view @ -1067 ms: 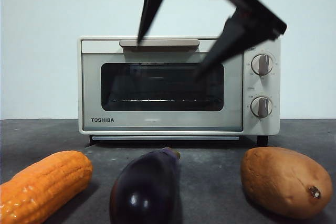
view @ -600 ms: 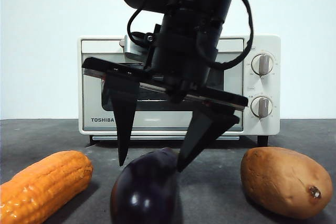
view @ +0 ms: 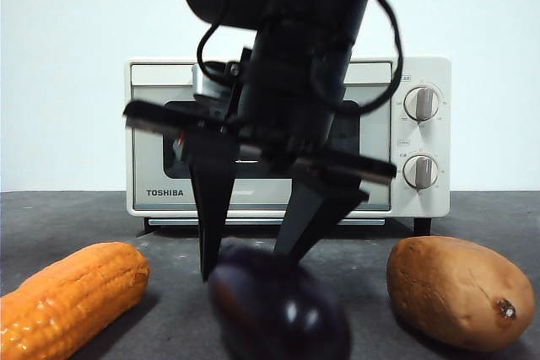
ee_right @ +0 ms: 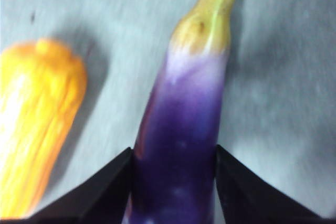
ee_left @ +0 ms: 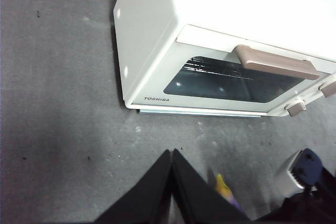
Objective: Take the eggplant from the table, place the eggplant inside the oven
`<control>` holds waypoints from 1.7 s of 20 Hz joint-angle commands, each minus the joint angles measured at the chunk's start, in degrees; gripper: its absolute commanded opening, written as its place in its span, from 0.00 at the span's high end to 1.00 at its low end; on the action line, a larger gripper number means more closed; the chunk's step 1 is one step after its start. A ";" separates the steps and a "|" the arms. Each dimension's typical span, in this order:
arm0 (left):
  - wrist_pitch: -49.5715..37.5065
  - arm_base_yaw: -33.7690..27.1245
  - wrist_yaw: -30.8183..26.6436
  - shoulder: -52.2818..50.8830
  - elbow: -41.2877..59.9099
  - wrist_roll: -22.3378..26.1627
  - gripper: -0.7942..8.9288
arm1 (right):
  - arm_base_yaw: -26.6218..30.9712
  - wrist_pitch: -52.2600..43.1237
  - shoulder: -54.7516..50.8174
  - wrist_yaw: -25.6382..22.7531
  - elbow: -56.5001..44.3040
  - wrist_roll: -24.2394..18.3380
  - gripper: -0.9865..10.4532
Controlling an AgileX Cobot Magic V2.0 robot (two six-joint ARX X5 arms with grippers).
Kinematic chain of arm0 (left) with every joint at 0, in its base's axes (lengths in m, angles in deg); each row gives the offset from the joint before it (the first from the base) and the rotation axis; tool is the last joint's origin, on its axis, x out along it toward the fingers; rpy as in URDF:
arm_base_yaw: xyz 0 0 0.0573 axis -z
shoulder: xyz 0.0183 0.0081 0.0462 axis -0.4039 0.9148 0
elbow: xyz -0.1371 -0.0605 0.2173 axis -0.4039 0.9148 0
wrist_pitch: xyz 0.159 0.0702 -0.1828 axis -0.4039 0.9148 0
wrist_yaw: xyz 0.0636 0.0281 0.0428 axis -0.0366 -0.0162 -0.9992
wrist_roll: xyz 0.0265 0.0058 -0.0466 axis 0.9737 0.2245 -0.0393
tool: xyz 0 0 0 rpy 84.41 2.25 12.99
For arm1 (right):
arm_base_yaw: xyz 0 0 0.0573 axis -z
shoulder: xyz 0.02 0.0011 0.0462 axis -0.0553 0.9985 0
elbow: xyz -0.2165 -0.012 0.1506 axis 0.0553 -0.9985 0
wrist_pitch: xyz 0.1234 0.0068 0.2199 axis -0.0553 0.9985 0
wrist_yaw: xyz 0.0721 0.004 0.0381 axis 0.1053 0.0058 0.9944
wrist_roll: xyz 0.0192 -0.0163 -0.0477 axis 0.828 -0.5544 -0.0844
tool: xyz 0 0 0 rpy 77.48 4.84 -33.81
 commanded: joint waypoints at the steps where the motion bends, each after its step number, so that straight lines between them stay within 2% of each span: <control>1: -0.76 0.52 0.50 0.77 -1.07 0.85 0.91 | -0.81 3.06 -2.84 1.84 4.15 -7.41 0.78; 6: -0.98 6.16 2.69 7.98 -4.72 2.25 0.91 | -1.07 23.08 -12.87 1.79 11.13 -29.88 0.78; 7: -1.01 7.96 2.67 10.21 -6.32 2.69 0.91 | -1.14 26.23 -15.39 1.77 11.47 -32.85 0.78; 8: -0.96 9.51 2.64 12.37 -8.00 3.52 0.91 | -1.14 28.13 -17.49 1.77 11.47 -34.12 0.78; 13: -1.01 16.66 0.85 25.42 -19.08 7.76 0.91 | -1.14 33.27 -26.80 1.79 11.47 -34.88 0.78; 18: -0.66 21.22 -2.14 39.47 -32.20 11.10 0.91 | -1.09 36.57 -33.73 1.25 11.47 -36.54 0.78; 22: 0.00 23.78 -3.67 48.33 -39.85 12.79 0.91 | -1.09 38.21 -38.25 -2.84 11.47 -36.54 0.78; 26: 0.39 25.73 -7.80 53.02 -42.69 14.93 0.91 | -1.09 38.16 -41.88 -6.58 11.47 -36.57 0.78; 30: 1.86 26.69 -8.00 54.38 -42.86 17.20 0.91 | -1.09 37.62 -43.87 -10.16 11.47 -36.57 0.78; 34: 5.79 27.80 -7.89 54.51 -42.86 17.55 0.91 | -1.07 37.40 -44.15 -10.25 11.47 -36.61 0.78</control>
